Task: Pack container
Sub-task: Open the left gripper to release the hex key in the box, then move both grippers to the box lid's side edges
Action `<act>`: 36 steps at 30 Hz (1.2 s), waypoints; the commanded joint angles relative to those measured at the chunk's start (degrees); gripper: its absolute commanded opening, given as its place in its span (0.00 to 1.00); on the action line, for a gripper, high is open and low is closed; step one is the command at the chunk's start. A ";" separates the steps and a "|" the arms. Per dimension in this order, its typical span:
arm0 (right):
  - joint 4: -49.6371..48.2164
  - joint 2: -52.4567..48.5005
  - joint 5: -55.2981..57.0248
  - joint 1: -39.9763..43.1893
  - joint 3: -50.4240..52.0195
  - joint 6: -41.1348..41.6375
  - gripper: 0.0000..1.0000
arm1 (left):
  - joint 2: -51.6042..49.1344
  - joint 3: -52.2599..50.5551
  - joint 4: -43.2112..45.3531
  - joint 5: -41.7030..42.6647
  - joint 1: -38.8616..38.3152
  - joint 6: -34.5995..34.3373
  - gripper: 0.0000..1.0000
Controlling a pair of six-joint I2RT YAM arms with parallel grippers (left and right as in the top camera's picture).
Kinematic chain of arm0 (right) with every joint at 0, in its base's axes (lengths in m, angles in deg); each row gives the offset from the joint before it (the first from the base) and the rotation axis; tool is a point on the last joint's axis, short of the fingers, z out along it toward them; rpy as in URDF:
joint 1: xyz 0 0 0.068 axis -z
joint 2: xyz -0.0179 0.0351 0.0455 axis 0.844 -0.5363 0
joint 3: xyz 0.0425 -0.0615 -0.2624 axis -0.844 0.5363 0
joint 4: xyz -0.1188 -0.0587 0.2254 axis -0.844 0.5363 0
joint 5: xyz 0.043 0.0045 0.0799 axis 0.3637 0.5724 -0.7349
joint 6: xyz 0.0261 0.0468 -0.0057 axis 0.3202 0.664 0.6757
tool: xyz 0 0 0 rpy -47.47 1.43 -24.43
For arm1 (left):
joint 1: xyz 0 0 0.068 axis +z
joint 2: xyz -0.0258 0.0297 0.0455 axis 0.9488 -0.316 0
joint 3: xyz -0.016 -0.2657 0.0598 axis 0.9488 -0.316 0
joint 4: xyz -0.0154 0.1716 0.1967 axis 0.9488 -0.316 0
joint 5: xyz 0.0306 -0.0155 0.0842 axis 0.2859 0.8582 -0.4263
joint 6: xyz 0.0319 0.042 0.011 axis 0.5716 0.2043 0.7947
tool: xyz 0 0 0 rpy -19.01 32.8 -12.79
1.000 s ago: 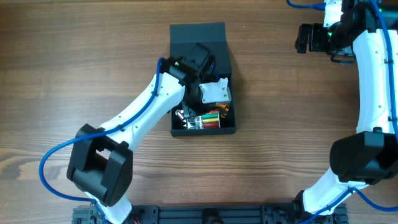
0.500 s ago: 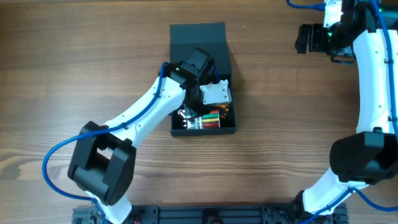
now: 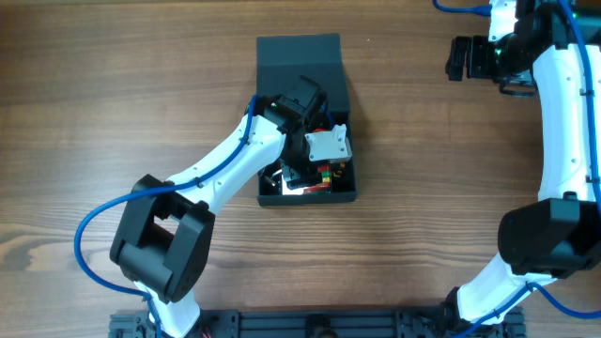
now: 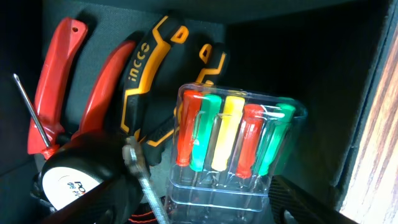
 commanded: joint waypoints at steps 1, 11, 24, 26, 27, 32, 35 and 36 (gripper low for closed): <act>-0.31 0.48 -0.72 0.07 0.31 -0.31 1.00 | 0.66 1.60 -0.33 -5.01 0.52 -3.98 0.82; -0.04 0.50 -6.75 0.04 -1.75 1.79 0.11 | 6.58 15.63 -3.89 -6.16 6.19 -22.27 0.47; -0.22 -1.60 -22.93 -1.86 -3.26 9.20 0.04 | 2.56 19.39 -1.55 27.26 32.13 -46.60 0.04; -0.24 -3.96 -25.00 -2.73 -3.26 8.61 0.04 | 0.31 19.39 -0.83 31.39 34.75 -48.98 0.04; -0.28 -4.83 -25.64 -2.97 -3.26 8.39 0.04 | -0.37 19.39 -0.70 32.37 35.30 -49.72 0.04; -0.90 -11.80 -30.16 -4.15 -3.26 7.13 0.04 | -6.34 19.39 -0.42 41.00 36.98 -50.49 0.04; -2.34 -15.19 -30.25 -4.83 -3.26 5.81 0.04 | -10.23 19.39 1.16 43.85 37.16 -50.49 0.04; -2.93 -15.96 -30.29 -5.09 -3.26 5.44 0.04 | -11.13 19.39 1.70 43.85 37.13 -50.49 0.04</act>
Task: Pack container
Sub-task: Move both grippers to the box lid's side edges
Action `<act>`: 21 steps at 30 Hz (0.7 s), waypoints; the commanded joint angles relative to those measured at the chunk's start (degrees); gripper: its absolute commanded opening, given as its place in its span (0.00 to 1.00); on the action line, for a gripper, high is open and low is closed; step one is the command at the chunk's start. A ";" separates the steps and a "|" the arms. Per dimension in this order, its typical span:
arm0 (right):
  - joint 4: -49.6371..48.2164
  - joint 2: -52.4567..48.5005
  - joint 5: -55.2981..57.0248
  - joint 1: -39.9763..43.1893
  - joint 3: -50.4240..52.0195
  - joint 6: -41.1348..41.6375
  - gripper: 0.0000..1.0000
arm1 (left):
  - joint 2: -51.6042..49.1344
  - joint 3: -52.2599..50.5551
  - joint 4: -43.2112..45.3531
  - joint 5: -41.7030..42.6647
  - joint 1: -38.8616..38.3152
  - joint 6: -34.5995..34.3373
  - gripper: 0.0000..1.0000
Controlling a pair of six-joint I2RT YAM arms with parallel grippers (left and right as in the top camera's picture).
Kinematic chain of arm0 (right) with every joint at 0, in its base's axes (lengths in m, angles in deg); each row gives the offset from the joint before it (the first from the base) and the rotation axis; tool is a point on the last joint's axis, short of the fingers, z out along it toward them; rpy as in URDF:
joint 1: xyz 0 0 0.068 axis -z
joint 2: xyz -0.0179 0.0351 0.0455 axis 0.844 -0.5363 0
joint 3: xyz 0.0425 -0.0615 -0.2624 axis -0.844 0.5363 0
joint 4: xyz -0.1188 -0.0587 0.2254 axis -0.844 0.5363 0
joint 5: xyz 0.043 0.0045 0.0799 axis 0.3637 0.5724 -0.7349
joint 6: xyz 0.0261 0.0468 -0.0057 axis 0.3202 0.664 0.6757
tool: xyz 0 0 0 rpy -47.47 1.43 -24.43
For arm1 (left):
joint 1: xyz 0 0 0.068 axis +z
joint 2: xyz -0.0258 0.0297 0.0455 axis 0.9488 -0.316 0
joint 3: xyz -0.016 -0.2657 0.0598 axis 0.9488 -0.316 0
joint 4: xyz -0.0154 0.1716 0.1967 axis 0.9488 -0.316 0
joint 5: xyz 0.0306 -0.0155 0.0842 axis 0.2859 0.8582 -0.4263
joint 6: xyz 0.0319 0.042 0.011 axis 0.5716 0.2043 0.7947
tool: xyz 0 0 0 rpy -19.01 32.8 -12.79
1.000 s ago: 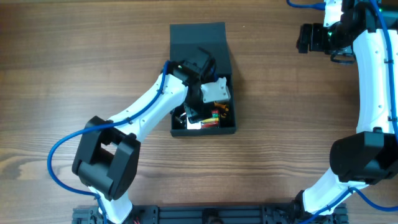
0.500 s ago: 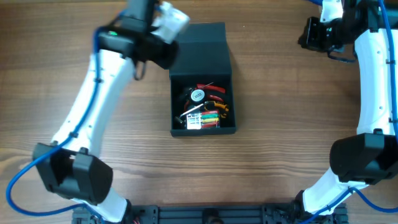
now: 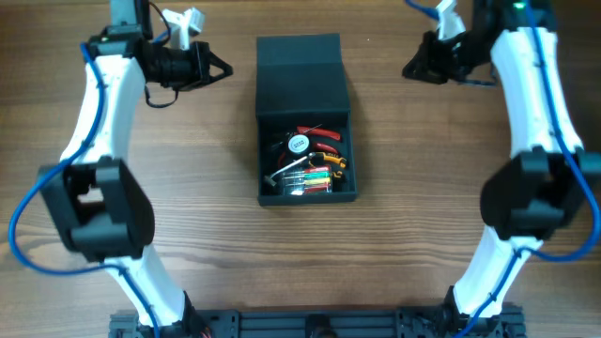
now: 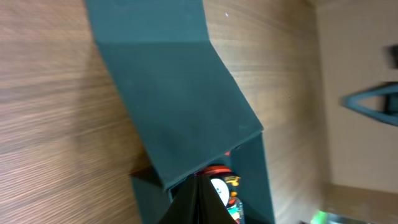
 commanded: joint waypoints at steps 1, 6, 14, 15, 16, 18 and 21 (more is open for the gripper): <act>-2.08 -3.80 -2.84 -1.11 -0.87 -1.92 0.04 | -4.79 0.13 2.01 7.37 0.20 -1.64 0.04; -4.50 -7.76 -5.03 -2.34 -0.87 -1.99 0.04 | -8.87 0.13 6.75 8.33 0.20 -4.02 0.04; -8.26 -13.20 -12.02 -3.43 -0.87 -3.50 0.04 | -13.94 0.13 10.54 11.39 0.11 -6.08 0.04; -8.81 -13.42 -13.29 -3.43 -0.87 -3.76 0.04 | -14.56 0.13 10.51 11.39 0.02 -6.05 0.04; -9.25 -13.86 -14.01 -3.43 -0.87 -3.82 0.04 | -15.28 0.13 10.56 11.39 -0.07 -6.03 0.04; -9.92 -14.36 -14.86 -3.43 -0.87 -3.80 0.04 | -16.39 0.13 10.69 13.42 -0.22 -3.67 0.04; -10.40 -14.58 -14.10 -3.43 -0.87 -3.80 0.04 | -16.94 0.13 10.47 14.53 -0.46 1.38 0.04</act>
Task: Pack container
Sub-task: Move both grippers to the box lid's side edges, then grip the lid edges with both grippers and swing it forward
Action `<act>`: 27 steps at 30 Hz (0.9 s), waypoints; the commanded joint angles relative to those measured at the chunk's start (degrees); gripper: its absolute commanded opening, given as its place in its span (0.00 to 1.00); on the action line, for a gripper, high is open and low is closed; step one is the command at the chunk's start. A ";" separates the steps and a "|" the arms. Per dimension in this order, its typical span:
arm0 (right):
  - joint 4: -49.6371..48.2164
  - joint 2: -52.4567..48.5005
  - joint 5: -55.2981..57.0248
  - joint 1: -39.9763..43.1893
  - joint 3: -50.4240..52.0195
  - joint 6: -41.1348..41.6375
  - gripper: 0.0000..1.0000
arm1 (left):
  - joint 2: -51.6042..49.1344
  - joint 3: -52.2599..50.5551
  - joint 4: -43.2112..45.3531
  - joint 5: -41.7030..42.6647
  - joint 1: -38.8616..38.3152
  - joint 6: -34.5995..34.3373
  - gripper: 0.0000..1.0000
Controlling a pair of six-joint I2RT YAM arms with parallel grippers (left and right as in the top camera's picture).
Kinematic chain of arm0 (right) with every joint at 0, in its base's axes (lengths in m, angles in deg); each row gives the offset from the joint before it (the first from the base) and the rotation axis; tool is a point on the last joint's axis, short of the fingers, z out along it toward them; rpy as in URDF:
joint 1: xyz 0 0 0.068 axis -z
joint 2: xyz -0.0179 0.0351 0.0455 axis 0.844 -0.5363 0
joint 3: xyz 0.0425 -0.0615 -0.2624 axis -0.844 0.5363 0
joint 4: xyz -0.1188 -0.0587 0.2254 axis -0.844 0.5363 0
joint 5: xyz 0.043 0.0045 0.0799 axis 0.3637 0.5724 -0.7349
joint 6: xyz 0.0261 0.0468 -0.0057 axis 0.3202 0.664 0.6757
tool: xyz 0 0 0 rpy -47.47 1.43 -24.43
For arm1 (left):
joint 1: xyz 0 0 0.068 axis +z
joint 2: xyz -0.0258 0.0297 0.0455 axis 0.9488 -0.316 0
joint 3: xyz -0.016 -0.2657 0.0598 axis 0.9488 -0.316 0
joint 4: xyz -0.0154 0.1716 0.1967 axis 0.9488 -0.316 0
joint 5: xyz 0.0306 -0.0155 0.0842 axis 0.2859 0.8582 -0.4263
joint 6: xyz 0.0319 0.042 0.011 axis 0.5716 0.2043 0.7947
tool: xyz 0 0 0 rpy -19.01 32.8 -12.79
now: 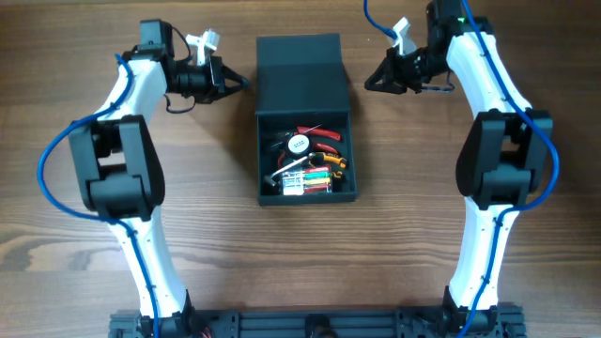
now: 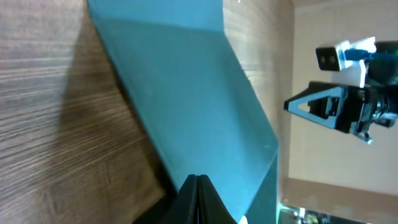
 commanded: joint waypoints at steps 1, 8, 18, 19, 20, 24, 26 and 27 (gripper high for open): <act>-0.76 -0.96 -2.43 -0.09 -0.87 -1.16 0.04 | -1.46 0.13 -0.24 4.15 -0.39 7.61 0.04; -1.38 -0.96 3.21 -0.04 -0.87 -3.06 0.05 | -1.60 0.11 -6.45 -4.74 -0.74 19.50 0.04; -2.51 -1.40 11.52 -0.04 -0.87 1.55 0.05 | -2.16 0.11 -6.05 -14.38 -1.14 14.45 0.04; -2.49 -1.60 11.50 -0.04 -0.87 1.55 0.05 | -2.47 0.11 -5.88 -14.40 -1.14 13.62 0.04; -2.45 -1.75 11.52 -0.09 -0.85 1.57 0.05 | -2.67 0.11 -5.73 -14.38 -1.14 13.22 0.04; -2.45 -3.34 11.02 -0.20 -0.66 1.64 0.04 | -3.67 0.11 -5.33 -14.38 -1.18 11.96 0.04; -2.58 -4.20 10.36 -0.26 -0.59 1.68 0.04 | -3.67 0.11 -4.87 -14.29 -1.31 11.93 0.04; -2.62 -4.44 9.99 -0.26 -0.59 1.68 0.04 | -3.67 0.11 -4.37 -14.27 -1.53 11.61 0.04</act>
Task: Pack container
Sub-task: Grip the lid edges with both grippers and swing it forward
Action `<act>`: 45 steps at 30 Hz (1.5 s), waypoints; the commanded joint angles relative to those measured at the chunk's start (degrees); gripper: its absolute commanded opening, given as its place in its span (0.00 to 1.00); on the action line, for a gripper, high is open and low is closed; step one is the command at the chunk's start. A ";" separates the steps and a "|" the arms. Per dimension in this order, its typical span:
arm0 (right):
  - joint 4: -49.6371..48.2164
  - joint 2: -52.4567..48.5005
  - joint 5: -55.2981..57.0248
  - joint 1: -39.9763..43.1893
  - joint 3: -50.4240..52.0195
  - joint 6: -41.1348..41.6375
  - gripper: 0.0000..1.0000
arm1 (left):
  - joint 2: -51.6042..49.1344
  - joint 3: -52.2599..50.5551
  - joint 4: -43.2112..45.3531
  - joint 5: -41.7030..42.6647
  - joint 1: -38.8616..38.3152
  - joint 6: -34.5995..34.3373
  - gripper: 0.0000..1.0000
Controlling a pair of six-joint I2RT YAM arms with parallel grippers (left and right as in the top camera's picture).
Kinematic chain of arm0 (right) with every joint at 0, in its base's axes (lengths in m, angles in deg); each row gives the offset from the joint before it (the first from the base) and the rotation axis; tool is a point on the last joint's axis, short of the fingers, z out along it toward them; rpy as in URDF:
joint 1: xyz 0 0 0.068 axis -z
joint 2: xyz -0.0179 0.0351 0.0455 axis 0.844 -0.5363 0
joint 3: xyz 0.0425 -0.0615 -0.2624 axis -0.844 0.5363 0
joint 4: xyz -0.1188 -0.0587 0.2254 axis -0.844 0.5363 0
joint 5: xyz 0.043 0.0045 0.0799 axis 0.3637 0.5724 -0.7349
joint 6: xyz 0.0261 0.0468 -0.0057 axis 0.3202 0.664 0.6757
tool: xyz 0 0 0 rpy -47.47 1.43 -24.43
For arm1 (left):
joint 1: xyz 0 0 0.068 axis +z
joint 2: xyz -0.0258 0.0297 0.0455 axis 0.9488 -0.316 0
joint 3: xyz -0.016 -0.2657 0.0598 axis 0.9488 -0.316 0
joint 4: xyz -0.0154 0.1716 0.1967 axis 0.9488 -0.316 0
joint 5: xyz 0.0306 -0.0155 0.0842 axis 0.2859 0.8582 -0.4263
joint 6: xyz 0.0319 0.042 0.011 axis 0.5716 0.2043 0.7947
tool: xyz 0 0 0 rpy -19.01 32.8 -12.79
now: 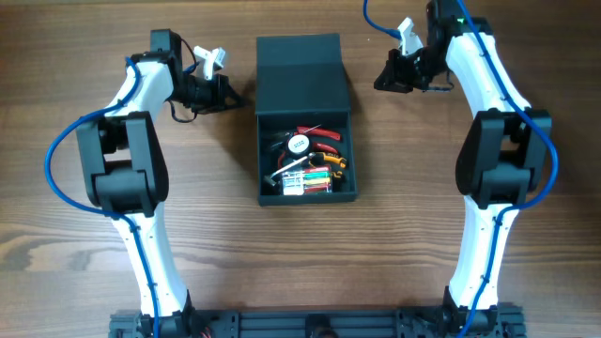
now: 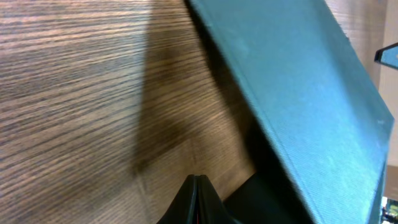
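Observation:
The black container (image 1: 307, 194) sits mid-table with its lid (image 1: 300, 70) swung open at the back; the lid (image 2: 298, 93) fills the right of the left wrist view. Inside lie a tape measure (image 1: 299, 144), red pliers (image 1: 324, 135), orange-black pliers (image 1: 335, 165) and a screwdriver set (image 1: 310, 180). My left gripper (image 1: 239, 96) is shut and empty, low over the wood just left of the lid's edge, with its fingertips (image 2: 198, 180) pressed together. My right gripper (image 1: 381, 81) looks shut and empty, off the lid's right side.
Bare wooden table (image 1: 141, 235) surrounds the container on all sides. Both arms reach in from the front corners and bend inward at the back of the table.
My left gripper has moved a little lower and closer to the lid's left edge. The right gripper has shifted slightly away from the lid. The container and tools lie as before.
First my left gripper was inside the container among the tools, with the right arm far off at the back right. Then both arms were at the back corners, the tools left in the box. Later both shut grippers flanked the open lid, as they do now.

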 commanded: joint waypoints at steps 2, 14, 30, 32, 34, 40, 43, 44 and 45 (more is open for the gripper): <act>-0.31 -4.00 -0.37 -0.24 -0.59 0.70 0.04 | -1.46 0.11 2.21 -0.39 -0.96 -3.23 0.04; -1.14 -5.14 -2.93 -3.65 -0.11 0.63 0.04 | -2.08 0.11 6.80 -0.26 -3.98 -6.29 0.04; -1.38 -5.14 -7.76 -7.93 -0.11 -0.02 0.04 | -2.08 0.13 5.40 1.38 -3.98 -6.36 0.04; -1.31 -5.14 -9.84 -7.93 -0.11 -1.31 0.04 | -2.08 0.13 5.42 2.49 -3.96 -7.37 0.04; -1.16 -5.14 -13.22 -7.93 -0.11 -3.19 0.04 | -2.08 0.13 5.38 3.65 -3.96 -7.39 0.04; -1.20 -5.14 -13.94 -7.93 -0.11 -3.21 0.04 | -2.03 0.13 4.76 4.33 -3.98 -7.39 0.04; -1.22 -5.14 -13.94 -7.93 -0.11 -3.32 0.04 | -1.97 0.13 4.74 4.50 -3.98 -7.37 0.04; -1.20 -5.14 -13.97 -7.93 -0.11 -3.78 0.04 | -1.86 0.13 4.74 4.81 -3.98 -7.39 0.04; -1.18 -5.14 -13.97 -7.93 -0.11 -4.39 0.04 | -1.75 0.13 4.76 5.27 -3.98 -7.39 0.04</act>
